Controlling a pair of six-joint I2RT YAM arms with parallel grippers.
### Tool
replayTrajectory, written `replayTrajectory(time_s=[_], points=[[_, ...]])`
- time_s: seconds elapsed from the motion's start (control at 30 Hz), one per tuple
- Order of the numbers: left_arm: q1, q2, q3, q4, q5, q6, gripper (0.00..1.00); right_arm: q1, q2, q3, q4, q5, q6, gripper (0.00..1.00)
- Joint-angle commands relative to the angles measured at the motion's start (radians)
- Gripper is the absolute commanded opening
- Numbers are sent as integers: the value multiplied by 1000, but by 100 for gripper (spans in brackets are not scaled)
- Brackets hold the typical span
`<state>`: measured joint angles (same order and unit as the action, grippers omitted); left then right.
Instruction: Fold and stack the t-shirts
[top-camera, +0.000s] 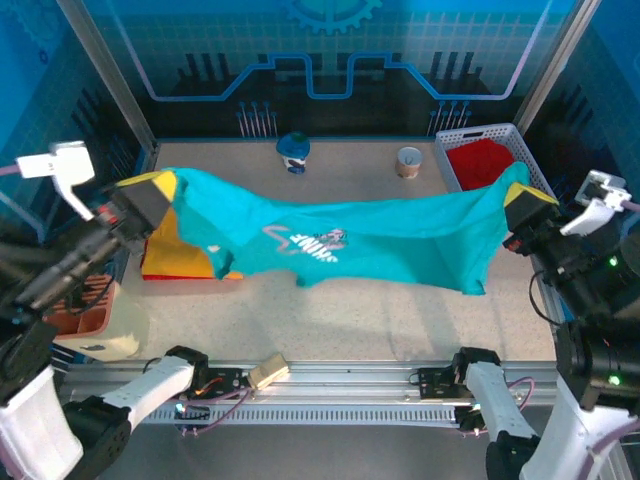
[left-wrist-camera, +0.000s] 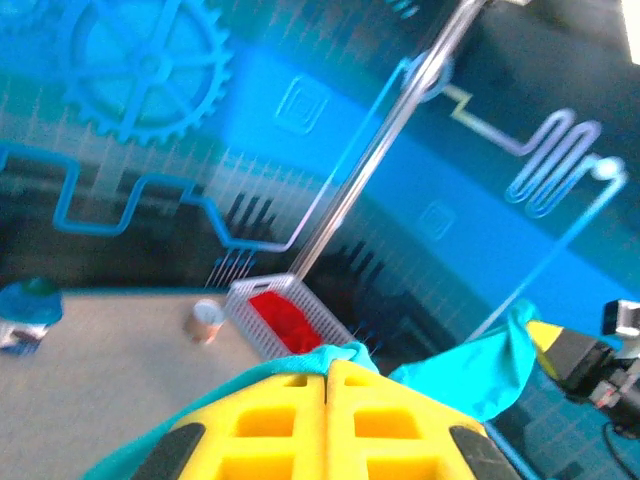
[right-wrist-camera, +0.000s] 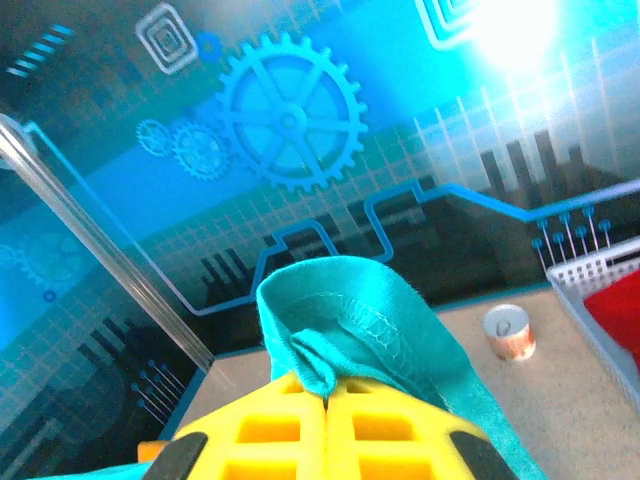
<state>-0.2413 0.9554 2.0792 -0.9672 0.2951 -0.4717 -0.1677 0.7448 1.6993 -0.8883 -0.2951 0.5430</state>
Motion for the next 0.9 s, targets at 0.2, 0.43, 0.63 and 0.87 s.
replayTrajectory(time_s=[0.2,0.43,0.63,0.87], points=[[7,65,-171,77,-5,-14,0,21,75,-54,-162,-6,120,0],[40,137,-596,388,-44,-20,0,8,127,-486,13,13,156,0],[99,385,-734,565,17,-24,0,-6,319,-736,313,-34,156,0],[133,666,-725,734,94,-40,0,-50,639,-750,611,-118,132,0]])
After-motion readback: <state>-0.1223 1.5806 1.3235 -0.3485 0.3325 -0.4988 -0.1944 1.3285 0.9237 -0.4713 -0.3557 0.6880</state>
